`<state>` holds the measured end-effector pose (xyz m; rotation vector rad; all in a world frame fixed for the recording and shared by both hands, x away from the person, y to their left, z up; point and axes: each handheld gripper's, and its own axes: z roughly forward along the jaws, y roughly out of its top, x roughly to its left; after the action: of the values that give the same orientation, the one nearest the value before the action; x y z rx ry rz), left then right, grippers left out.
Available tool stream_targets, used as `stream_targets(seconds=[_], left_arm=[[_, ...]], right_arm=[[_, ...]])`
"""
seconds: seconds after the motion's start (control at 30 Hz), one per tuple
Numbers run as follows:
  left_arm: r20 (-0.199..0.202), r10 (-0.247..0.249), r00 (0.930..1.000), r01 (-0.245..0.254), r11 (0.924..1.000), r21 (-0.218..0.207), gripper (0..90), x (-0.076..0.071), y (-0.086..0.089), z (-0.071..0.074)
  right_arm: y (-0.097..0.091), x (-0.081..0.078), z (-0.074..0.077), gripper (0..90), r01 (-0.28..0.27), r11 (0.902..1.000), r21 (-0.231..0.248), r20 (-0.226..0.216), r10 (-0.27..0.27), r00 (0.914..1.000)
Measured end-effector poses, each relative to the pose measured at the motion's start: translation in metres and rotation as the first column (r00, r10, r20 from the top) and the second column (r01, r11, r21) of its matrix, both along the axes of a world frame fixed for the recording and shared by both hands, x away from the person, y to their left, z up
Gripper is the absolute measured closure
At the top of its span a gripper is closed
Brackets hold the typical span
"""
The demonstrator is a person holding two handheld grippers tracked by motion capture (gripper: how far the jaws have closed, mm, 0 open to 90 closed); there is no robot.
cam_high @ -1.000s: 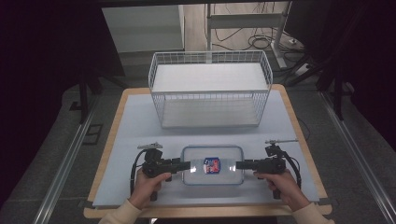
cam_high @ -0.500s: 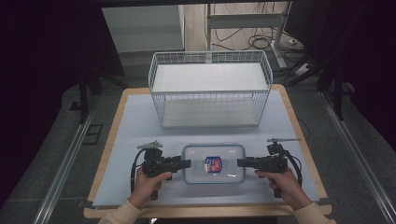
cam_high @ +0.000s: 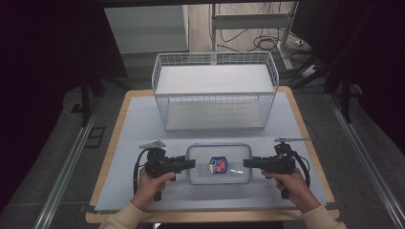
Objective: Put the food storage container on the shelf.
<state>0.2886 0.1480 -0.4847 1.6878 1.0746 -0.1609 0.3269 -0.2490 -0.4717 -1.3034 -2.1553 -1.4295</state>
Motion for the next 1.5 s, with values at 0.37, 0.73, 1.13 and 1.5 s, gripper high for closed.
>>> stream_targets(seconds=[0.37, 0.73, 1.13, 1.5], left_arm=[[0.038, 0.011, 0.9992, -0.011, 0.9999, -0.004, 50.3, 0.008, -0.001, 0.02], [0.069, 0.02, 0.9974, -0.02, 0.9998, -0.007, 50.3, 0.016, 0.004, 0.04], [0.109, 0.03, 0.9936, -0.029, 0.9995, -0.013, 50.5, 0.025, 0.007, 0.067], [0.131, 0.033, 0.9908, -0.032, 0.9994, -0.013, 50.5, 0.033, 0.008, 0.086]], right_arm=[[0.0, 0.005, 0.02, 53.5, 0.008, 1.0, -0.001, 0.054, -0.007, 0.9985], [0.005, 0.012, 0.04, 53.5, 0.004, 1.0, 0.004, 0.097, -0.005, 0.9952], [0.007, 0.021, 0.064, 53.5, 0.004, 0.9999, 0.015, 0.142, -0.006, 0.9898], [0.009, 0.028, 0.082, 53.5, 0.006, 0.9997, 0.022, 0.175, -0.01, 0.9845]])
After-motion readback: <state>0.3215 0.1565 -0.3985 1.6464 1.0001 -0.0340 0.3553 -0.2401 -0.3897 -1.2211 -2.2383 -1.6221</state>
